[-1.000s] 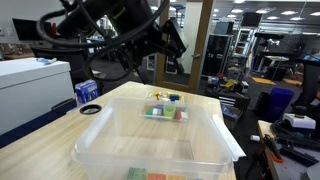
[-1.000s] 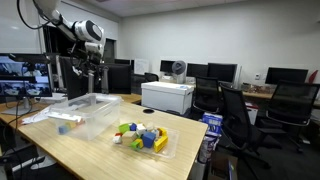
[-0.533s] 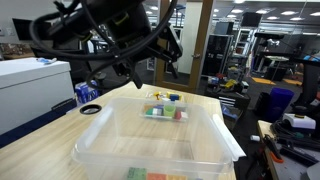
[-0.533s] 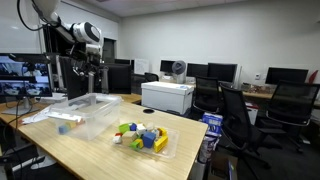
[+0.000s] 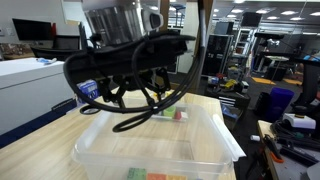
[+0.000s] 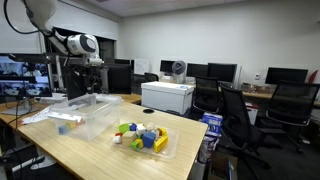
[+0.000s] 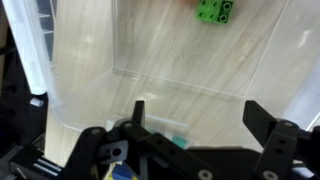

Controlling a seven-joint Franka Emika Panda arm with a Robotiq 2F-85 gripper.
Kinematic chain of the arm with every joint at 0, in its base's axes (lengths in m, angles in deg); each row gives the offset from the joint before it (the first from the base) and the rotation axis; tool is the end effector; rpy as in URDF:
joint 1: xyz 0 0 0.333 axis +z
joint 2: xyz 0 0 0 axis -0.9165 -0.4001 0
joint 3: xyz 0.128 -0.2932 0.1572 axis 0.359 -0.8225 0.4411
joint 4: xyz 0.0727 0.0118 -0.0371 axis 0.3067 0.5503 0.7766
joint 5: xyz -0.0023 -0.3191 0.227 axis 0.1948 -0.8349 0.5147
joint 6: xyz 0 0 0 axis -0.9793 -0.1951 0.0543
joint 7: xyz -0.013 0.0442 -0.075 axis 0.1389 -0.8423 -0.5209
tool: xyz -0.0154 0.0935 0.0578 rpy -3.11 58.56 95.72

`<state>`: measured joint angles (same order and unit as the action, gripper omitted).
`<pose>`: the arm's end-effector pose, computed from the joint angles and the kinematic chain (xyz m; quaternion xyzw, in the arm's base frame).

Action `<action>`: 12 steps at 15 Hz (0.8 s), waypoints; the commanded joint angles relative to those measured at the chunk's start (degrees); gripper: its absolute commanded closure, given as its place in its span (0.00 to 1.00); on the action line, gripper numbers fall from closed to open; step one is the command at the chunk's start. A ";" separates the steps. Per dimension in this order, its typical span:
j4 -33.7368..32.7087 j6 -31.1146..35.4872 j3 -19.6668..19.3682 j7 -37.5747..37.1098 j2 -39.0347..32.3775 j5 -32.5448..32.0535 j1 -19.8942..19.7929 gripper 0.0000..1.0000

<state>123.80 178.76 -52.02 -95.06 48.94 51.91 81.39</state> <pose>0.5491 0.2088 0.3594 0.8664 -0.4776 0.0306 0.1427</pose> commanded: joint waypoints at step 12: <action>16.94 23.55 0.77 31.67 1.01 21.81 -3.62 0.00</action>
<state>139.33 200.07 -51.96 -70.27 49.97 70.25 78.99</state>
